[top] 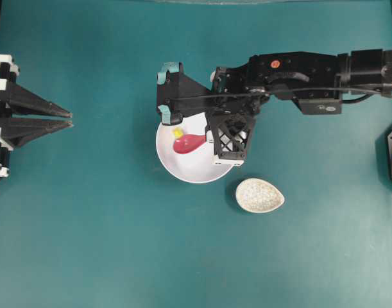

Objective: Scoop the yellow hexagonal prism block from the bowl with a spoon using the right arm.

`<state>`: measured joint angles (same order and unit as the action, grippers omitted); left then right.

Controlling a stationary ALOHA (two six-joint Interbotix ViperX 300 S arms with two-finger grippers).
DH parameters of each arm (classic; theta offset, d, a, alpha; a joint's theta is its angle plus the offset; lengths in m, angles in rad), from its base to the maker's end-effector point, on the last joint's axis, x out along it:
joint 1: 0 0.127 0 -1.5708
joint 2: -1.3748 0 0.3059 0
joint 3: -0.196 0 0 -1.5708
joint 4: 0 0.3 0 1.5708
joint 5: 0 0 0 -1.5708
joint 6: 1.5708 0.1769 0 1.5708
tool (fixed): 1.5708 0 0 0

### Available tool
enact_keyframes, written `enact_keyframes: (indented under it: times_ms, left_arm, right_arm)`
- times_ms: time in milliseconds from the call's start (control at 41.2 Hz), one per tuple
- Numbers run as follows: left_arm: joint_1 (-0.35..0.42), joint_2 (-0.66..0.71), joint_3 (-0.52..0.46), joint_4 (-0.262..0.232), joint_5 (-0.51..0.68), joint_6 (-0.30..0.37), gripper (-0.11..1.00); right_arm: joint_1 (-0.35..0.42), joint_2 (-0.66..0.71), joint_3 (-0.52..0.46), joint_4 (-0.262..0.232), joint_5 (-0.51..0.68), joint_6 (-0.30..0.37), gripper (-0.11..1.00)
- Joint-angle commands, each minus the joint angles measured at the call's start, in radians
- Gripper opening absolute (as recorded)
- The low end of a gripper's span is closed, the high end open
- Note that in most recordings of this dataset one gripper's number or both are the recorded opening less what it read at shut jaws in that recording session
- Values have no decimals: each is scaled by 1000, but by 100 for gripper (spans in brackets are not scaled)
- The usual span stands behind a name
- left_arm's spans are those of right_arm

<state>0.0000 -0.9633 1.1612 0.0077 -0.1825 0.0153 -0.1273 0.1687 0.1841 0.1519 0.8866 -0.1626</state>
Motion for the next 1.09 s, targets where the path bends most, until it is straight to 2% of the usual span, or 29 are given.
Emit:
enact_keyframes:
  times_ms: [0, 388, 704, 1068]
  left_arm:
    - [0, 5, -29, 3, -12, 0, 17]
    - [2, 5, -29, 3, -12, 0, 17]
    - [2, 5, -29, 2, -12, 0, 17]
    - [2, 5, -29, 3, -12, 2, 17]
  right_arm:
    - [2, -71, -20, 5, -3, 8, 24]
    - [2, -163, -14, 3, 15, 66, 24]
    - [2, -207, 21, 2, 143, 66, 23]
    - [3, -230, 81, -2, 189, 66, 24]
